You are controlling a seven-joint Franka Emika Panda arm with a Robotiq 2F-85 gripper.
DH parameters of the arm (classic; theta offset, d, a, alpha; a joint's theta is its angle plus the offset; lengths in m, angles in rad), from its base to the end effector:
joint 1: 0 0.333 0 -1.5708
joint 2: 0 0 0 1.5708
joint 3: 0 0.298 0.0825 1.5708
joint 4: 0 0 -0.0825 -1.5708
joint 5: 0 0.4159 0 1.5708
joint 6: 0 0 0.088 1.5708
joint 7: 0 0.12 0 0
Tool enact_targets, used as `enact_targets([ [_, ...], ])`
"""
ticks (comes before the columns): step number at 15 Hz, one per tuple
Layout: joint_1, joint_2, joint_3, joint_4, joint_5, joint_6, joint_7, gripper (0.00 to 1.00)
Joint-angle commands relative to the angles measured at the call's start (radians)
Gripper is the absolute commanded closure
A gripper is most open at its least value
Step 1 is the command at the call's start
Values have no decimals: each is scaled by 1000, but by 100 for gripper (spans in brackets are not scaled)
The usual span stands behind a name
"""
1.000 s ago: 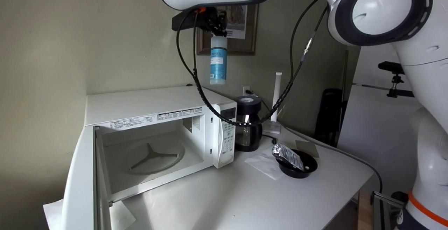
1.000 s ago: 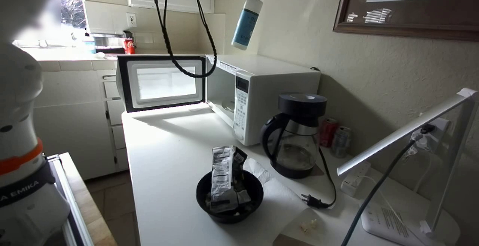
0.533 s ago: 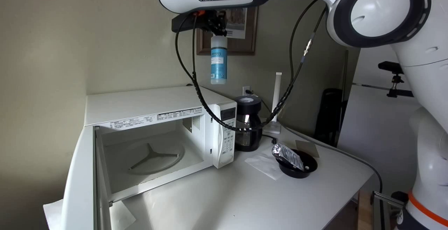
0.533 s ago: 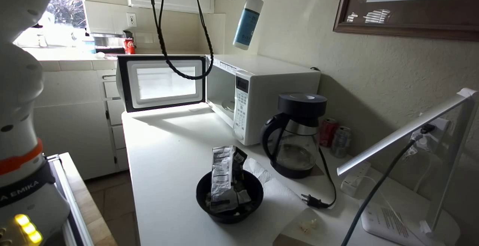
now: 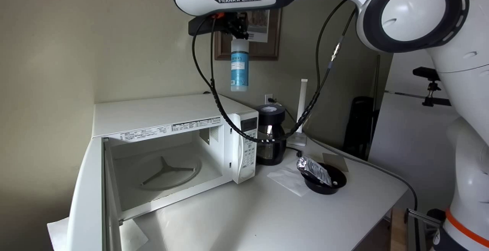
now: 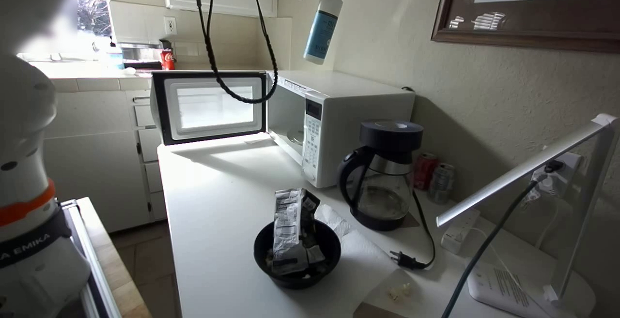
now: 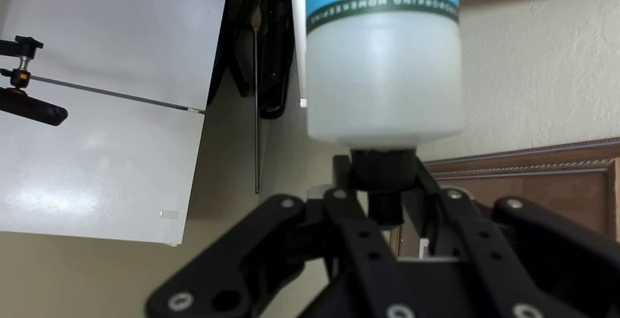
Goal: Place the bottle on top of the microwave upright.
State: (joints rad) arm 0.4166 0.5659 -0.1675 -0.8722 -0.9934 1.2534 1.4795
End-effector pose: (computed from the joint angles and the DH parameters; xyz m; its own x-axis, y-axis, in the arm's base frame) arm 0.6845 0.0962 0.6205 0.1067 -0.4807 0.8704 -0.9943 -0.0519 0.0932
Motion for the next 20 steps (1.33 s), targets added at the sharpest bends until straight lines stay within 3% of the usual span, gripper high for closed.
enact_targets([
  [1, 26, 10, -29, -24, -67, -9, 89, 93],
  [5, 50, 20, -41, -54, -131, -19, 202, 93],
  [8, 37, -17, 4, -97, -63, 26, 221, 93],
  [9, 31, 26, -13, -41, -94, 3, 179, 70],
  [20, 33, 15, 2, -52, -84, 7, 186, 70],
])
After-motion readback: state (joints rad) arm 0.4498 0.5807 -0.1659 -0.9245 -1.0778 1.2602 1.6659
